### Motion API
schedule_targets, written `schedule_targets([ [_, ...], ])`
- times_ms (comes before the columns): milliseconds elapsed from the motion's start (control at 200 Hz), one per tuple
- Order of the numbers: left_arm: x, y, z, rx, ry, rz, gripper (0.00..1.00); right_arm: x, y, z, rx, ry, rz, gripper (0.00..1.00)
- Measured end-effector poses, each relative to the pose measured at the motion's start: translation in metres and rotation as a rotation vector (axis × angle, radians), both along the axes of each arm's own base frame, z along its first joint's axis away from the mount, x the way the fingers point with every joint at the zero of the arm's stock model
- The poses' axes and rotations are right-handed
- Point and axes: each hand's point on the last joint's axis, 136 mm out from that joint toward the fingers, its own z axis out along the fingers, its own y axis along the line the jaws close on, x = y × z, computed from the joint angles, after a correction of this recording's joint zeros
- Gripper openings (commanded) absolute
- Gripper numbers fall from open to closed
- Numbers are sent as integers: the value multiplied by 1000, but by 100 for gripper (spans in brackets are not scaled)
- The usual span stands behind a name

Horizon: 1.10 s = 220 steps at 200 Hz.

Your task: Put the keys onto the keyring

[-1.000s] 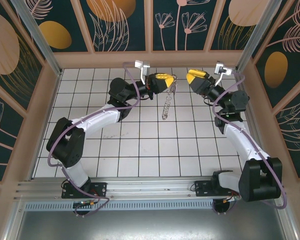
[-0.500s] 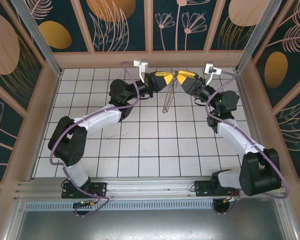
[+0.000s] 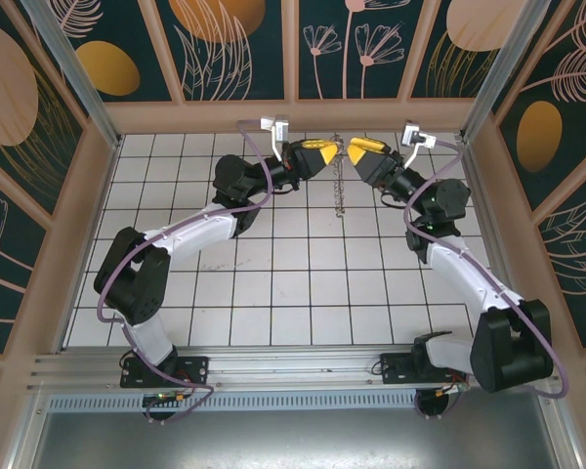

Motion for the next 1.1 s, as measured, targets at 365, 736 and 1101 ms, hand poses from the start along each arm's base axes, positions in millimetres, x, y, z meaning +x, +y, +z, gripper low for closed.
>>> schedule_targets([
  [365,0,0,0,0,1,0,0,-3,3,0,-16,-19,-3,40],
  [736,2,-2,-5,6,8,0,0,8,13,-12,-31,20,20,25],
  [1101,2,-2,-5,7,9,-1,0,9,16,-15,-37,27,29,15],
])
